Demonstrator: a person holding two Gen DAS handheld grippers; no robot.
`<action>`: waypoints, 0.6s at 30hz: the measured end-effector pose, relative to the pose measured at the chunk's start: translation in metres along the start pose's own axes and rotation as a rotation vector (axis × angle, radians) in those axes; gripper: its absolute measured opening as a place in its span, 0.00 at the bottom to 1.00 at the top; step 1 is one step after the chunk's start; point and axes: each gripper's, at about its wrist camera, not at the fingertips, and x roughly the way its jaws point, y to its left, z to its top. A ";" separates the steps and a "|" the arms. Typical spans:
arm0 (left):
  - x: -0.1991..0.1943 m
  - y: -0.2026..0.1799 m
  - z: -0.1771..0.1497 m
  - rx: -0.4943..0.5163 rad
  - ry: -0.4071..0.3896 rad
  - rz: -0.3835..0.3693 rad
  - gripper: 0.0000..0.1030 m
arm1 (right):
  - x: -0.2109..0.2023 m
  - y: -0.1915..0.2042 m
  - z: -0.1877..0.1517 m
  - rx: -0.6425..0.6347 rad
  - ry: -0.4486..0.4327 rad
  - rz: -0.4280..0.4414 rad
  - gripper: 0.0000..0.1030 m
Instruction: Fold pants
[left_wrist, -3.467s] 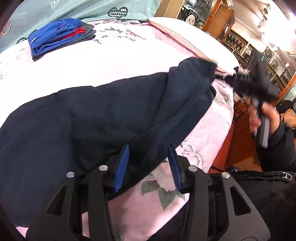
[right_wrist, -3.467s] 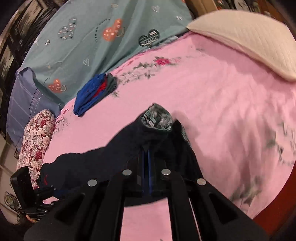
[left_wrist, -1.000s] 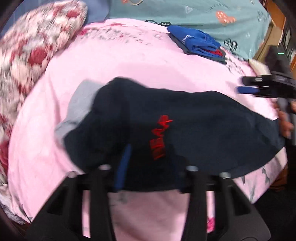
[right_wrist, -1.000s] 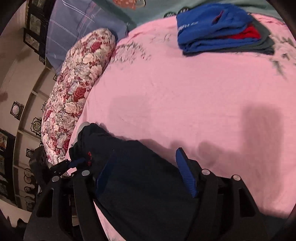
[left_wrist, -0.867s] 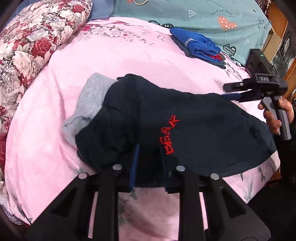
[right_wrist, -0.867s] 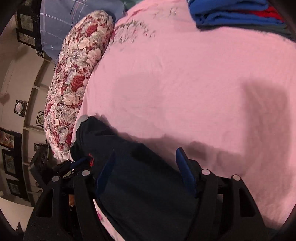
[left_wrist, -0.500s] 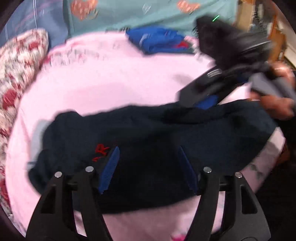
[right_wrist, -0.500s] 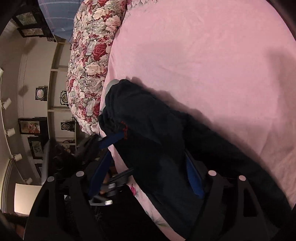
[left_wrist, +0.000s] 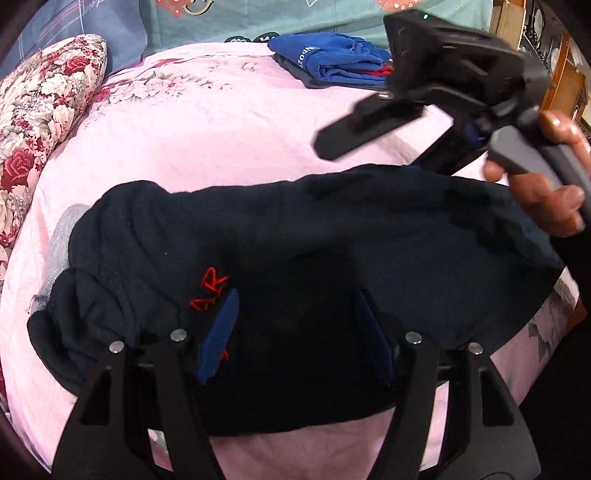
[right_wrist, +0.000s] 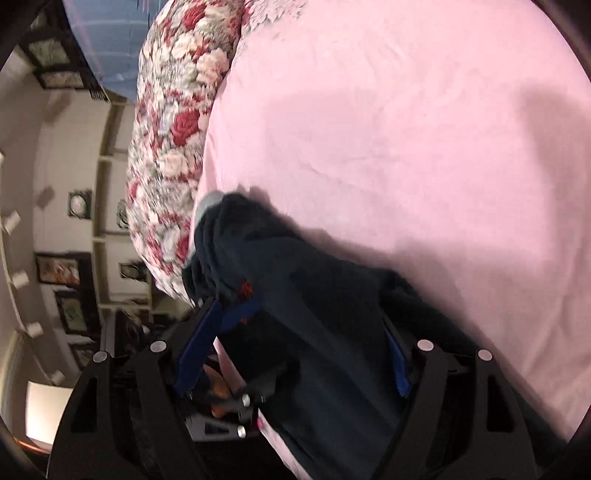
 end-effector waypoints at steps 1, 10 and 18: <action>0.000 0.001 0.000 -0.001 -0.001 -0.003 0.65 | -0.005 -0.002 0.001 -0.006 -0.050 0.003 0.72; 0.001 0.002 -0.001 0.000 -0.006 -0.024 0.65 | -0.039 -0.029 -0.002 0.022 -0.221 -0.076 0.32; -0.036 0.005 0.007 -0.017 -0.078 -0.048 0.64 | -0.047 0.032 -0.023 -0.180 -0.247 -0.142 0.33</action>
